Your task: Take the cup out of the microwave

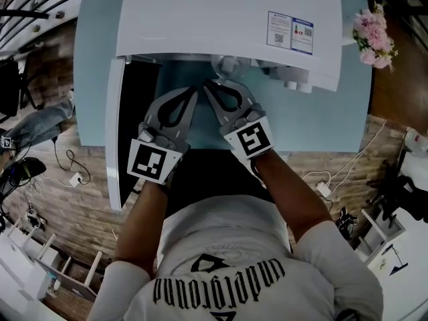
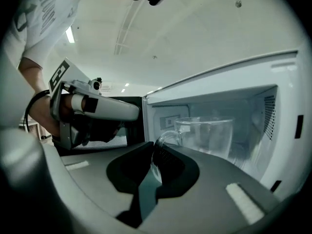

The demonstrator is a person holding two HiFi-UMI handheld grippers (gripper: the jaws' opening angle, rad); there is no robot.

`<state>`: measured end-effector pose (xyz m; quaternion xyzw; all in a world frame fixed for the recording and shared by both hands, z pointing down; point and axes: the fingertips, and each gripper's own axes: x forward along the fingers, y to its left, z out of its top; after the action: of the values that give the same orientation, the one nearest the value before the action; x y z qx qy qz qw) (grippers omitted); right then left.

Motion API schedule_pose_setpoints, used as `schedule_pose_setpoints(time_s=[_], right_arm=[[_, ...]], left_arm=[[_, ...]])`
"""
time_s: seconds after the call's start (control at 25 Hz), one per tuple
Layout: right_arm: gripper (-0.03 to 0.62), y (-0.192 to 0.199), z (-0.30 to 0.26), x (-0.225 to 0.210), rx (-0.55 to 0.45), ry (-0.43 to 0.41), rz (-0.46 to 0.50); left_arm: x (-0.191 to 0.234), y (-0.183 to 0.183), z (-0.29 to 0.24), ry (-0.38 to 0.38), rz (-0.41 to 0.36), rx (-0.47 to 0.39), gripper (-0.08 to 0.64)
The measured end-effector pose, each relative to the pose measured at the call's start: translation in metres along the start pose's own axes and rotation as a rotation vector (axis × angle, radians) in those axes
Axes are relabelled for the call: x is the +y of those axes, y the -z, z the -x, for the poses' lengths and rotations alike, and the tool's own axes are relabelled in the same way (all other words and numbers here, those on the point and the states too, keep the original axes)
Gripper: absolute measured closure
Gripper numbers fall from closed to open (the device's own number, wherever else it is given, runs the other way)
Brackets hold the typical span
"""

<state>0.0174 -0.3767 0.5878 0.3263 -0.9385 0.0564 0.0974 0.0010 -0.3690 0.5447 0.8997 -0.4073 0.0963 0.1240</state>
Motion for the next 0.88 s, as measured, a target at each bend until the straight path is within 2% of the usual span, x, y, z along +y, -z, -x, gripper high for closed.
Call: schedule_pose_setpoints(time_s=[0.4,0.52,0.64,0.8,0.88], right_arm=[[0.569,-0.021,0.041,0.041,-0.01,-0.051,0.001],[0.569,-0.042,0.055,0.05,-0.027,-0.067,0.021],[0.569,-0.068,0.07,0.054,-0.023,-0.07,0.064],[0.569,-0.099,0.082,0.039,-0.094,-0.036,0.018],[0.569,-0.116,0.094,0.042,-0.091,-0.037,0.019]], left_arm=[[-0.029,-0.03,0.024,-0.001,-0.046,-0.05,0.511],[-0.033,-0.045,0.035,-0.001,-0.092,-0.081,0.511],[-0.045,-0.071,0.046,0.012,-0.102,-0.11,0.511],[-0.051,-0.093,0.049,0.032,-0.129,-0.131,0.511],[-0.066,-0.1,0.057,0.065,-0.131,-0.12,0.511]])
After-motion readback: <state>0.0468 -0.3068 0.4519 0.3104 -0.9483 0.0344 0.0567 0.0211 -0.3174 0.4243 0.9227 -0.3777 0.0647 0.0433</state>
